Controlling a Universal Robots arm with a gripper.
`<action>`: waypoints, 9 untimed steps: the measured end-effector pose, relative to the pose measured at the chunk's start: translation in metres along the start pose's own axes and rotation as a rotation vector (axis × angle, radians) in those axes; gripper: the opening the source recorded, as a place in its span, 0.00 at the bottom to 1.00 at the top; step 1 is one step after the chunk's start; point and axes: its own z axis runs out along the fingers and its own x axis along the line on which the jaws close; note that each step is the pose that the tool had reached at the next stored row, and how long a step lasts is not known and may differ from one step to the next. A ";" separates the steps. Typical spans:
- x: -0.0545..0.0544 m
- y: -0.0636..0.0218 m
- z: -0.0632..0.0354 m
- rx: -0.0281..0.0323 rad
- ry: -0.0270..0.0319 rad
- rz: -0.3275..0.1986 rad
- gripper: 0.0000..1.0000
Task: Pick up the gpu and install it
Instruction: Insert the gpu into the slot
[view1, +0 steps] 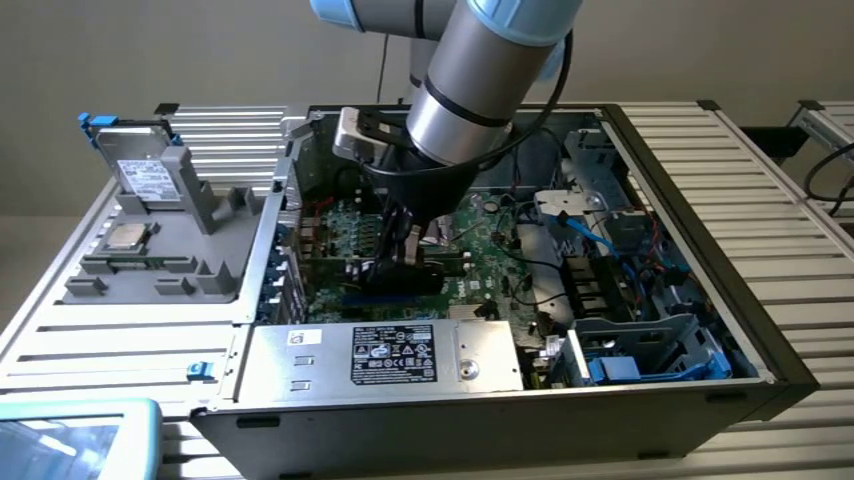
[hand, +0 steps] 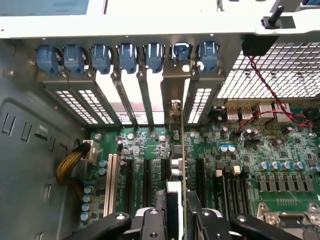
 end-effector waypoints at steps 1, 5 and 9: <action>0.000 0.0001 -0.0003 0.0001 0.0011 0.000 0.27; 0.000 0.0002 -0.0004 0.0005 0.0127 0.005 0.27; -0.002 0.0002 -0.0005 0.0006 0.0245 0.010 0.27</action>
